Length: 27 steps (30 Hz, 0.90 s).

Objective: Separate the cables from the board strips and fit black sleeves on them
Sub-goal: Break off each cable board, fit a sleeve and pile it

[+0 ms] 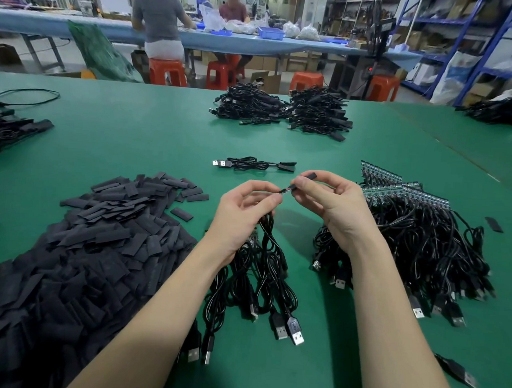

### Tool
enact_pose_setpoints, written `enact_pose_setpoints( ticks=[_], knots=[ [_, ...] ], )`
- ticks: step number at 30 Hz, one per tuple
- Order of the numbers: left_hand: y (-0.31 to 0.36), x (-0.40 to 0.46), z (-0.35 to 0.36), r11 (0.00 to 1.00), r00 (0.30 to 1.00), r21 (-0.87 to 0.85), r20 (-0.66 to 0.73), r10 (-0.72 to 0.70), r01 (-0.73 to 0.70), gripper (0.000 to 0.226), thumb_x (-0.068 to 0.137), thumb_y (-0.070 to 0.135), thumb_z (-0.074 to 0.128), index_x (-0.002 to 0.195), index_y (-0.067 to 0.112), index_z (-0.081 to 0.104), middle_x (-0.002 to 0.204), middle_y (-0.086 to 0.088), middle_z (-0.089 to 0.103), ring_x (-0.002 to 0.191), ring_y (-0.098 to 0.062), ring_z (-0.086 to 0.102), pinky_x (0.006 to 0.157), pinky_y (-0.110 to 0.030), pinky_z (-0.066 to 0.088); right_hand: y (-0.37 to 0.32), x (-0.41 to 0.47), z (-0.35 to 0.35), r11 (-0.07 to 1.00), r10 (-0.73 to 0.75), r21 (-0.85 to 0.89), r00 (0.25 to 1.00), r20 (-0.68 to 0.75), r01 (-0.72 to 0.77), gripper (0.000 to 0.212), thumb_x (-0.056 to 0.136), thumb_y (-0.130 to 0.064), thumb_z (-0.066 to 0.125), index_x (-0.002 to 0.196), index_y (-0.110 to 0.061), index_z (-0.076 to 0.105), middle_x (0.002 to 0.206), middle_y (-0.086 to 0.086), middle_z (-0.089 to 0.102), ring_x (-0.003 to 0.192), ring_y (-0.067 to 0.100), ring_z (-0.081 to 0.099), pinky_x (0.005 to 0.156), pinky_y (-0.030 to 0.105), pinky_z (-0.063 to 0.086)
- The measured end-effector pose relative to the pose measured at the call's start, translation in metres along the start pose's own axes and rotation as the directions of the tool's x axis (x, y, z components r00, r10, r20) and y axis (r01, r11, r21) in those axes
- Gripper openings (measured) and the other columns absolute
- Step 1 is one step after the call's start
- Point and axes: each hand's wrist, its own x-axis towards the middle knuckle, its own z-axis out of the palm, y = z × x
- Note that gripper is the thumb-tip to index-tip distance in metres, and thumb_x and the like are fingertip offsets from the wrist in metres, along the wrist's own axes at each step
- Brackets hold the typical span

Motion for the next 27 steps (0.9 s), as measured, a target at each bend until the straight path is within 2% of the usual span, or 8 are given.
enact_pose_setpoints(
  ticks=[9,17,22,27],
  knots=[
    [-0.002,0.0,0.001,1.0,0.999,0.024,-0.049,0.009,-0.008,0.013,0.082,0.004,0.08,0.087,0.016,0.077,0.081,0.003,0.077,0.077,-0.004,0.069,0.075,-0.015,0.052,0.003,0.001,0.002,1.0,0.022,-0.012,0.999,0.049,-0.021,0.007,0.08,-0.007,0.081,0.085,-0.01,0.077,0.089,0.019,0.075,0.08,0.022,0.07,0.077,0.023,0.058],
    [0.001,-0.002,0.0,1.0,0.999,0.011,-0.039,0.025,-0.024,0.015,0.081,0.002,0.08,0.085,0.016,0.078,0.074,0.003,0.076,0.066,-0.005,0.066,0.069,-0.015,0.051,0.007,0.002,0.003,0.998,0.037,-0.056,0.995,0.089,-0.032,0.031,0.068,-0.017,0.085,0.095,-0.004,0.075,0.087,0.017,0.074,0.073,0.019,0.07,0.075,0.022,0.058],
    [0.001,-0.002,0.001,1.0,0.999,0.007,-0.046,0.016,-0.016,0.015,0.079,0.001,0.081,0.082,0.016,0.077,0.077,-0.001,0.077,0.067,-0.008,0.068,0.071,-0.017,0.053,0.008,0.003,0.003,0.996,0.045,-0.077,0.995,0.092,-0.038,0.027,0.07,-0.014,0.085,0.093,-0.004,0.074,0.08,0.015,0.075,0.07,0.018,0.071,0.074,0.022,0.058],
    [0.004,-0.002,-0.001,0.997,0.998,-0.068,-0.054,-0.041,0.038,0.011,0.078,0.008,0.082,0.084,0.015,0.076,0.075,-0.001,0.075,0.065,-0.009,0.065,0.069,-0.015,0.05,0.012,0.003,0.01,0.997,0.021,-0.074,0.999,0.043,-0.018,0.01,0.082,-0.009,0.082,0.089,-0.005,0.076,0.084,0.017,0.075,0.072,0.02,0.069,0.076,0.022,0.058]
  ],
)
